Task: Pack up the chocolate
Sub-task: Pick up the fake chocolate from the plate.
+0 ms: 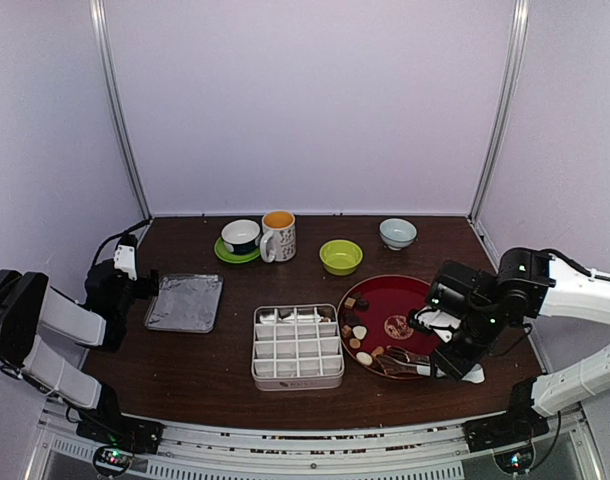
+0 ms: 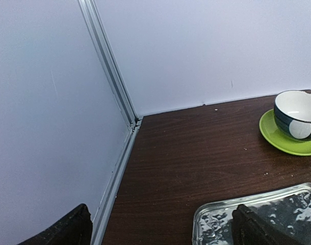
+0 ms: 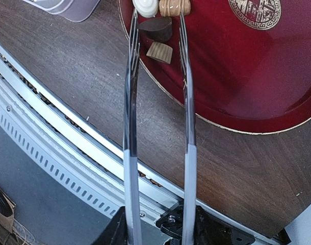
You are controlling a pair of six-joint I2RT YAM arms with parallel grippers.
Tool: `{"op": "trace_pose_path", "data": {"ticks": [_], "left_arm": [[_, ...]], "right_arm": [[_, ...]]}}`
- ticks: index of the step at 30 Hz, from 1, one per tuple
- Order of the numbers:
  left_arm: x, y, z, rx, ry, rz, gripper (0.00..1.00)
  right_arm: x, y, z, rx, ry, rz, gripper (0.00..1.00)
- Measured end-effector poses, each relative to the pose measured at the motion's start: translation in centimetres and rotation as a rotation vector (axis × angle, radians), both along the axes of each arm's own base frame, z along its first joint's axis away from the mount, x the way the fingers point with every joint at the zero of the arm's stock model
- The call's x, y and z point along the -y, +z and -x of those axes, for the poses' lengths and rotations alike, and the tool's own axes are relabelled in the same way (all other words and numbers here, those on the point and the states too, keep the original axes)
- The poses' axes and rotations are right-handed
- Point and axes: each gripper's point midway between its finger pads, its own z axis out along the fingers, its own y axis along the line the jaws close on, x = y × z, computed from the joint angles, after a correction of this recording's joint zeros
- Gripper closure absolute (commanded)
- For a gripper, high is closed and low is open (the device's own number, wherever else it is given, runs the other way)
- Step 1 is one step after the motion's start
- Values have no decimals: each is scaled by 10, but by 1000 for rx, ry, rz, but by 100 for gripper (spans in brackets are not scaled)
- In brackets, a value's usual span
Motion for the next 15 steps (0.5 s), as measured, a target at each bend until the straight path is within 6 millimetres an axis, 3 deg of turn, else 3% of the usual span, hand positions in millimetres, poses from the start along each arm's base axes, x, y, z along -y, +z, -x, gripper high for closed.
{"op": "trace_pose_path", "data": {"ticks": [15], "left_arm": [[0, 0, 0, 0, 0, 0, 2]], "right_arm": [[-1, 0, 2, -12, 5, -7, 61]]}}
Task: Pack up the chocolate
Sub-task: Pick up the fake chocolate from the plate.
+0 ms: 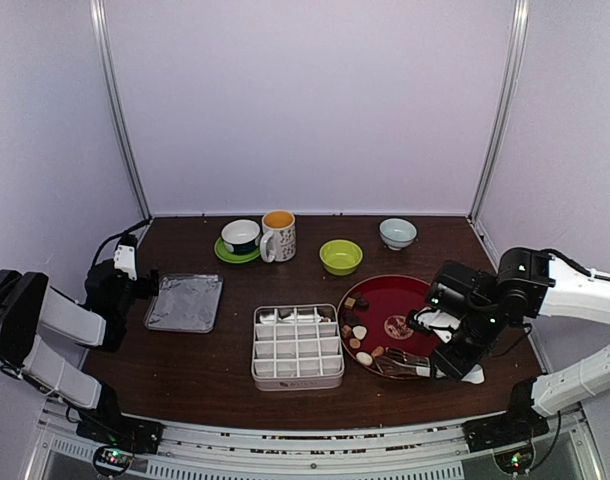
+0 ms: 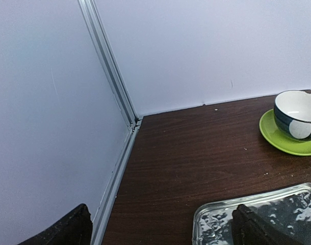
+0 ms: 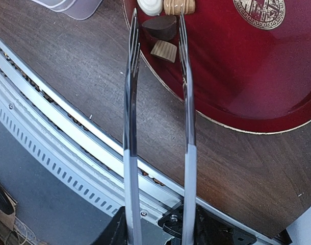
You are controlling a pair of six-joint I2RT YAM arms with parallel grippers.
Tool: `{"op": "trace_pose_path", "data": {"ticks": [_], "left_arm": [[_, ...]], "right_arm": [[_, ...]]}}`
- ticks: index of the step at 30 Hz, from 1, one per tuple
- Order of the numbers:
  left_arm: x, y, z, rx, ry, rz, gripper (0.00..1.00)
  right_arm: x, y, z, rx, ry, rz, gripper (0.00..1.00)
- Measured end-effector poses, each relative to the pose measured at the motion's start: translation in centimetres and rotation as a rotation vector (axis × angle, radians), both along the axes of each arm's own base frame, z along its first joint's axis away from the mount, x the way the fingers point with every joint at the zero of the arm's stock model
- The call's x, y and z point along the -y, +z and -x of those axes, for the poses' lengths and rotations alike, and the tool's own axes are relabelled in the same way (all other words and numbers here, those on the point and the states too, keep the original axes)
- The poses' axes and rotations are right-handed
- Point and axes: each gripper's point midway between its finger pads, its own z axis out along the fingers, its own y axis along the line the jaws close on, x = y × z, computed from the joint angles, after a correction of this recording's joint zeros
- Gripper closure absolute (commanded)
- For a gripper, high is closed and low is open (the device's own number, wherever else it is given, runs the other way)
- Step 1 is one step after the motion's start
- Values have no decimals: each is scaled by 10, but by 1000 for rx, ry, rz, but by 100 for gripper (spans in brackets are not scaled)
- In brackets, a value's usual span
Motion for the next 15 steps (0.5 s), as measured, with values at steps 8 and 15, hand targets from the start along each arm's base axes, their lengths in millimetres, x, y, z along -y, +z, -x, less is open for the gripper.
{"op": "trace_pose_path", "data": {"ticks": [8, 15], "left_arm": [[0, 0, 0, 0, 0, 0, 2], [0, 0, 0, 0, 0, 0, 2]], "right_arm": [[-2, -4, -2, -5, 3, 9, 61], [-4, -10, -5, -17, 9, 31, 61]]}}
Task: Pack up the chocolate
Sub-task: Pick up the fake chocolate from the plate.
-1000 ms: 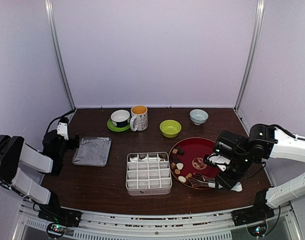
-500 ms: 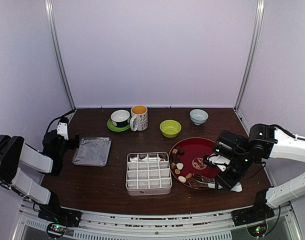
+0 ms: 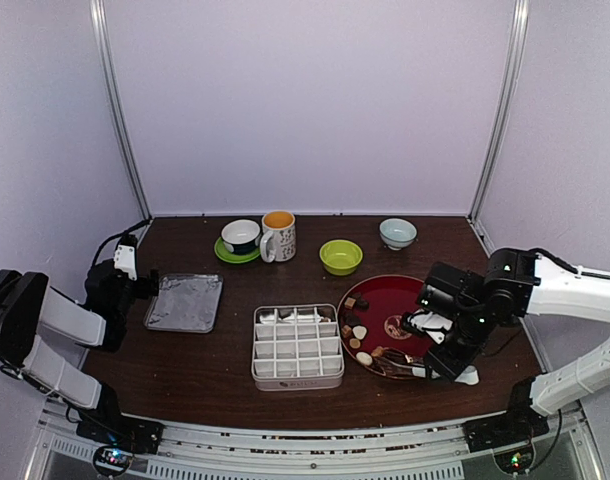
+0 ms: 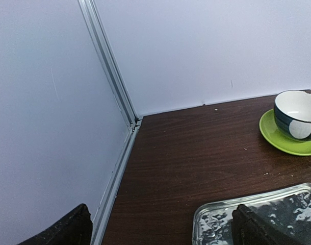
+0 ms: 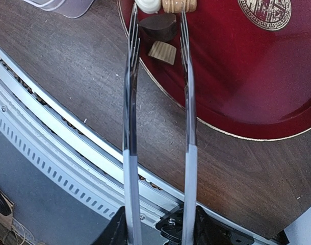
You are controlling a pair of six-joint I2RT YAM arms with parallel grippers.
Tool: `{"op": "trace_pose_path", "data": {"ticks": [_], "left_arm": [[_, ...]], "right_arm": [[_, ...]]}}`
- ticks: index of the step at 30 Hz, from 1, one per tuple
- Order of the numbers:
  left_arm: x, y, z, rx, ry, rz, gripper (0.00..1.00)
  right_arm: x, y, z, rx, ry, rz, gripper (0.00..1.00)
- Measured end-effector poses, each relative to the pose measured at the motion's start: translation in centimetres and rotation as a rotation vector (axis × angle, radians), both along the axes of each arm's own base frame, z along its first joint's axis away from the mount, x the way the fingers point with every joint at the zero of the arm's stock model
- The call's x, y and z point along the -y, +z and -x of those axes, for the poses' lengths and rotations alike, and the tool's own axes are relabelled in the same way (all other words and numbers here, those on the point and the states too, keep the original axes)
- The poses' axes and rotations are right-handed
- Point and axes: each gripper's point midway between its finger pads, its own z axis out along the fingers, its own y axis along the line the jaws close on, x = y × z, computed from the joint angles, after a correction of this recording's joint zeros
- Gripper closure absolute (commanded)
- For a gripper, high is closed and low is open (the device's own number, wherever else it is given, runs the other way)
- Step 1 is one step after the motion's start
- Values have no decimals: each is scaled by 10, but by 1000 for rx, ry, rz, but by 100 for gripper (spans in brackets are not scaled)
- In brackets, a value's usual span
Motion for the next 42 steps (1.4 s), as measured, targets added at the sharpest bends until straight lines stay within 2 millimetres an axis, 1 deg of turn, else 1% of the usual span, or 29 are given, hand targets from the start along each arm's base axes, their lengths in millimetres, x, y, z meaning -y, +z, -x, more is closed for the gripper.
{"op": "trace_pose_path", "data": {"ticks": [10, 19, 22, 28, 32, 42], "left_arm": [[0, 0, 0, 0, 0, 0, 2], [0, 0, 0, 0, 0, 0, 2], [0, 0, 0, 0, 0, 0, 2], [0, 0, 0, 0, 0, 0, 2], [0, 0, 0, 0, 0, 0, 2], [0, 0, 0, 0, 0, 0, 2]], "right_arm": [[-4, -7, -3, -9, 13, 18, 62], [-7, -6, -6, -1, 12, 9, 67], [-8, -1, -11, 23, 6, 4, 68], [-10, 18, -25, 86, -28, -39, 70], [-11, 28, -28, 109, -35, -65, 71], [-17, 43, -32, 142, -37, -111, 71]]}}
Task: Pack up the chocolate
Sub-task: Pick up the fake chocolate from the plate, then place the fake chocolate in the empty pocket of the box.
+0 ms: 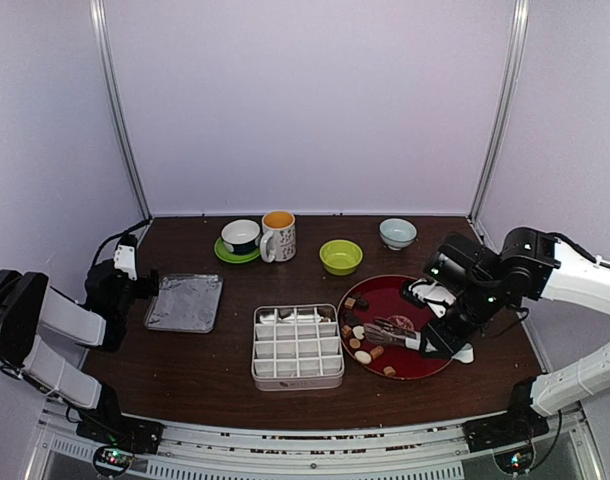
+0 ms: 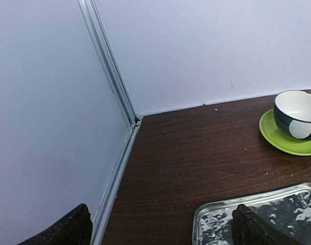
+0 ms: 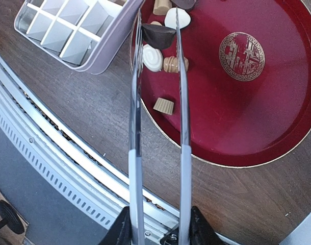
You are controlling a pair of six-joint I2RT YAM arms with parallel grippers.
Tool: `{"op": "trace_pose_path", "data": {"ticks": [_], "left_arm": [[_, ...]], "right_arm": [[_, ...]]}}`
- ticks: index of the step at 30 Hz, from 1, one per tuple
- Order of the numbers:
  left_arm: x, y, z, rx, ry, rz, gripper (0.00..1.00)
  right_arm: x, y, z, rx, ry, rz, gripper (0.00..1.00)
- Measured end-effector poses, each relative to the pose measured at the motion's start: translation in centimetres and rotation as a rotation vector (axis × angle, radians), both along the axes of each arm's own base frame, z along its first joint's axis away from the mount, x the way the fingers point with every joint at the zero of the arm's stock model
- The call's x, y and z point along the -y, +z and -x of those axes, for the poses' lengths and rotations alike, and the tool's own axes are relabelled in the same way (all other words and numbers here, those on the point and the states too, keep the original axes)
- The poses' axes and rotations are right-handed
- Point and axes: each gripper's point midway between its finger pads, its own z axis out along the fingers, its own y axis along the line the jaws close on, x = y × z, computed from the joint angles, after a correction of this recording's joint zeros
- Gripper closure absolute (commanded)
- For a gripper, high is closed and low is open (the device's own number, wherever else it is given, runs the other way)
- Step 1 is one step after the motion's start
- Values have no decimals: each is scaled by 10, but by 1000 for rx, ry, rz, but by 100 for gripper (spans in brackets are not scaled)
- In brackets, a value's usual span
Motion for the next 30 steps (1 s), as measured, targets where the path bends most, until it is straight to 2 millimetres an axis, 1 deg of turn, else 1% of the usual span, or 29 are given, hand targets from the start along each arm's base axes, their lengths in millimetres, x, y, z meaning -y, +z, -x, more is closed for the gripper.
{"op": "trace_pose_path", "data": {"ticks": [7, 13, 18, 22, 27, 29, 30], "left_arm": [[0, 0, 0, 0, 0, 0, 2], [0, 0, 0, 0, 0, 0, 2], [0, 0, 0, 0, 0, 0, 2], [0, 0, 0, 0, 0, 0, 2], [0, 0, 0, 0, 0, 0, 2], [0, 0, 0, 0, 0, 0, 2], [0, 0, 0, 0, 0, 0, 2]], "right_arm": [[-7, 8, -3, 12, 4, -37, 71], [-26, 17, -1, -3, 34, -128, 71], [-39, 22, -3, -12, 66, -151, 71], [-51, 20, -11, -11, 79, -145, 71], [-61, 9, -21, -15, 98, -106, 70], [-64, 4, -24, -15, 107, -87, 68], [-64, 4, -25, -15, 108, -85, 66]]}}
